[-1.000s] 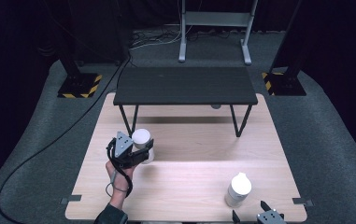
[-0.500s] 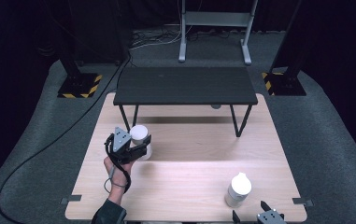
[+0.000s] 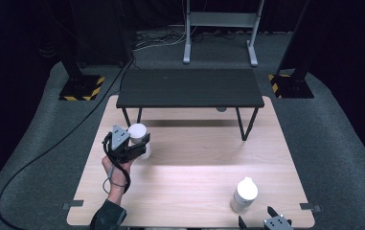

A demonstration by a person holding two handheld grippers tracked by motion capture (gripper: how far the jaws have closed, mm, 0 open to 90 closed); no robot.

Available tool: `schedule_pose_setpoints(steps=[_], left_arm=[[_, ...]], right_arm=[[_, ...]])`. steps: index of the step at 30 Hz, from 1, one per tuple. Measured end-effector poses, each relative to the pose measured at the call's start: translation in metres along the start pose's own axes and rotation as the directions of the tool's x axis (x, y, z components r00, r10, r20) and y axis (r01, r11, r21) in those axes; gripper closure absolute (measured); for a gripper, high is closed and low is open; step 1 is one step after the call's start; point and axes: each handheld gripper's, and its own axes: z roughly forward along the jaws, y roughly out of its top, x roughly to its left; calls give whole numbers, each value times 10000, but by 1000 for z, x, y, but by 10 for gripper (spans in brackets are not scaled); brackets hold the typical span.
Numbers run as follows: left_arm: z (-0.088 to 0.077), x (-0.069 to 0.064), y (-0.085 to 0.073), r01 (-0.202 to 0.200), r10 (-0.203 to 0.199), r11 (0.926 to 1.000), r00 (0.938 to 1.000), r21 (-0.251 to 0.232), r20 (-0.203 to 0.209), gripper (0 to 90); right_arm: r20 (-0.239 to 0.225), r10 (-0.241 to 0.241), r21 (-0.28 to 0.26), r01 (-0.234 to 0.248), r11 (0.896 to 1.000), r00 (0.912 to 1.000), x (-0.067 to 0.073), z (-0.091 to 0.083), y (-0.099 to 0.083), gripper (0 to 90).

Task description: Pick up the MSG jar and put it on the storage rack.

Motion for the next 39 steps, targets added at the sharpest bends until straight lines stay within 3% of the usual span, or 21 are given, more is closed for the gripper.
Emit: schedule_pose_setpoints(steps=[18,39], left_arm=[[4,11,12,14,-12,10000,9991,59,-414,342],[10,20,27,56,-53,10000,9980,36,-627,342]], right_arm=[[22,-10,23,10,10000,10000,-1,0,0,0],[121,-20,-15,21,10000,9999,-1,-2,-1,0]])
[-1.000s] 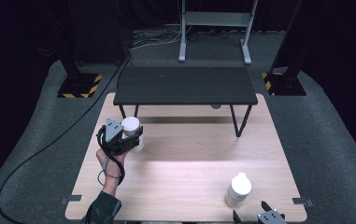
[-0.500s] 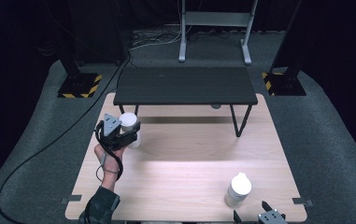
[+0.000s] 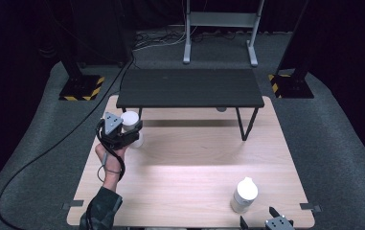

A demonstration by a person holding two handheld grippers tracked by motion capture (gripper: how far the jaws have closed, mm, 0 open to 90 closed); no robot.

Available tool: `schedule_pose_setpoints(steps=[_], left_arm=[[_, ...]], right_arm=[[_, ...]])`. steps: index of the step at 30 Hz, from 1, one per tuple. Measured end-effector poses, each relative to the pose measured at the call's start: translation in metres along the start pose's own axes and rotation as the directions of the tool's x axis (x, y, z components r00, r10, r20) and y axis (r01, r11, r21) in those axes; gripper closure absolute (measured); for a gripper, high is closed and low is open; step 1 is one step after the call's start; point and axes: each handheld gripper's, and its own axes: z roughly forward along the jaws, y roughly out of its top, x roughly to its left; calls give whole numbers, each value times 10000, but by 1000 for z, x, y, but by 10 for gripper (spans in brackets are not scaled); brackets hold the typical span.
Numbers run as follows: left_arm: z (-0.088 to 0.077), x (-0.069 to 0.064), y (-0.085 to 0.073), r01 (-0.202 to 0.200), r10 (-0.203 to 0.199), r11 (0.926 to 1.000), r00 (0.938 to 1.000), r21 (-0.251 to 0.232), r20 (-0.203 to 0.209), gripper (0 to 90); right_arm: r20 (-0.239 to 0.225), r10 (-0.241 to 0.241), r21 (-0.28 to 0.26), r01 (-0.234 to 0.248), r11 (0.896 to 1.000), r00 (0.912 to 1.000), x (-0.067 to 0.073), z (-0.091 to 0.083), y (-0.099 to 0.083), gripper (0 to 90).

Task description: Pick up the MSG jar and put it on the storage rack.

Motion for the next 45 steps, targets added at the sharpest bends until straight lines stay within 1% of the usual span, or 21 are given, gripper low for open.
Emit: schedule_pose_setpoints(steps=[17,21,29,36,41,45], left_arm=[[-5,9,19,-86,83,9999,9997,-132,-243,342],[-7,11,23,-11,7,9996,9999,-275,-155,342],[-11,12,33,-99,91,9991,9998,-416,-179,342],[-16,12,41,-115,104,9979,9998,-631,-167,342],[-19,12,49,-178,165,9977,9997,-653,-206,342],[-20,14,54,-102,92,9973,9999,-724,-143,342]], right_arm=[[-18,-23,55,23,10000,10000,1,1,0,0],[-18,-31,54,32,10000,10000,1,1,0,0],[-31,-37,19,37,10000,10000,1,0,1,0],[-29,-41,25,41,10000,10000,1,0,1,0],[-31,-37,27,37,10000,10000,1,0,1,0],[-59,-41,51,41,10000,10000,1,1,1,0]])
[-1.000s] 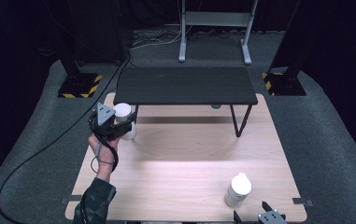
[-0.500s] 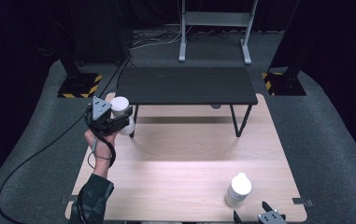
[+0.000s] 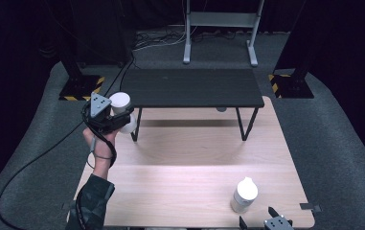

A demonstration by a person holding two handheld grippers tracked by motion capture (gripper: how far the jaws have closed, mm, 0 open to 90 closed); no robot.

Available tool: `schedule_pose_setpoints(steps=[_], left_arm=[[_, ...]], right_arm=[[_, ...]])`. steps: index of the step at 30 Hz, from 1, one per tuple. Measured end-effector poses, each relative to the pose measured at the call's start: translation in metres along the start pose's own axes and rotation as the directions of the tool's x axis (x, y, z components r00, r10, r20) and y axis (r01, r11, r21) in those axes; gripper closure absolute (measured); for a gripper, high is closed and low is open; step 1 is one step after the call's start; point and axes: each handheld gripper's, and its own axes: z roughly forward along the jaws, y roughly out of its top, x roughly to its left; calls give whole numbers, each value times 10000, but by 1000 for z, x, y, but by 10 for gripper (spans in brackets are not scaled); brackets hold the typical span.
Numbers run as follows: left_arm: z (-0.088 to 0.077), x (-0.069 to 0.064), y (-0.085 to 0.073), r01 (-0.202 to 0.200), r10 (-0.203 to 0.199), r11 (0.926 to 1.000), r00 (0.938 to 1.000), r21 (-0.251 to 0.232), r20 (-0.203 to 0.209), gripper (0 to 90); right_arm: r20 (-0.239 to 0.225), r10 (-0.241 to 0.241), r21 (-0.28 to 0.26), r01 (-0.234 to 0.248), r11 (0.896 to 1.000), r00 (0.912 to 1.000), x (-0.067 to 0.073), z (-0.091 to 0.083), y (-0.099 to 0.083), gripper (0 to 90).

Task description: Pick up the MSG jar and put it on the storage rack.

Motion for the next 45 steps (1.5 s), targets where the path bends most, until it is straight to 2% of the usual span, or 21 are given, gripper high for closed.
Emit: schedule_pose_setpoints(steps=[12,26,33,45], left_arm=[[-5,2,20,-110,110,9998,9999,-165,24,342],[-3,1,43,-261,262,9987,9997,-446,34,342],[5,2,55,-275,275,9984,9996,-498,-8,342],[25,4,70,-334,332,9994,9993,-82,-173,342]], right_arm=[[-6,1,10,-1,10000,10000,-1,0,0,0],[-3,31,33,-31,10000,10000,-1,0,-1,0],[-49,-22,43,22,10000,10000,-1,1,-1,0],[-28,36,53,-35,10000,10000,-3,0,-3,0]])
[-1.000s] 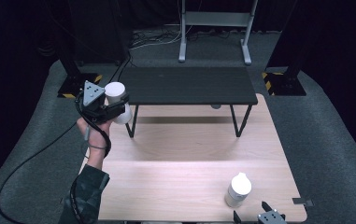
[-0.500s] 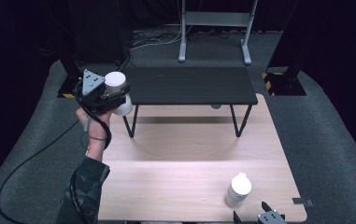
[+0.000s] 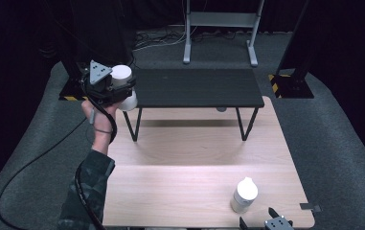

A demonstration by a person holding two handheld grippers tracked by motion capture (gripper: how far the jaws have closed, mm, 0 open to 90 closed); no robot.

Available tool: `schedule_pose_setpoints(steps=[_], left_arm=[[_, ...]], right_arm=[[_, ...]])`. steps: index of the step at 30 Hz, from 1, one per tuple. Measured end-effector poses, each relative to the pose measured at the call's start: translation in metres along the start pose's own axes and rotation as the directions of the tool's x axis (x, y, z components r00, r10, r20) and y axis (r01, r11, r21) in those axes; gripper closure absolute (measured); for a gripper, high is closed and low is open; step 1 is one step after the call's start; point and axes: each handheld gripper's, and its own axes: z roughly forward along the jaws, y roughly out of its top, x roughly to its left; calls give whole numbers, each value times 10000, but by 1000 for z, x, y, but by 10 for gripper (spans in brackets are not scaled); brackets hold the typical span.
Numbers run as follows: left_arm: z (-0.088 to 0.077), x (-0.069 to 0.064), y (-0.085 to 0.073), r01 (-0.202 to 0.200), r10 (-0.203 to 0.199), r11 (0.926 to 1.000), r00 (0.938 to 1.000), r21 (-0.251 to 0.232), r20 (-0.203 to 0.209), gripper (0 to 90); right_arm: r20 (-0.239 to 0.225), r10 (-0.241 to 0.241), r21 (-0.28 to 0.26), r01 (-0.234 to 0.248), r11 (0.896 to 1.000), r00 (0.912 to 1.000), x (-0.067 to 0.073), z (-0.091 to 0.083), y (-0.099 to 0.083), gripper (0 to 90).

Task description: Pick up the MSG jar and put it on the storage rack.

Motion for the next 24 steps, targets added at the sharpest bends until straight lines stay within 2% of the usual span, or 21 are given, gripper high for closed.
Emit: schedule_pose_setpoints(steps=[5,10,14,19,24], left_arm=[[9,6,-2,328,-328,9994,9995,-71,-14,342],[20,11,-2,690,-688,9976,9976,108,-123,342],[28,17,-3,890,-889,9955,9960,325,-38,342],[31,19,-9,1040,-1039,9944,9946,211,-38,342],[32,21,-13,940,-940,9956,9956,69,41,341]], right_arm=[[-5,23,5,-23,10000,10000,-1,0,-1,0],[-13,41,29,-41,10000,10000,-1,1,-1,0],[-70,11,14,-11,10000,10000,-2,1,-2,0],[-75,19,30,-18,10000,10000,-2,1,-2,0],[-62,15,41,-15,10000,10000,-1,1,-2,0]])
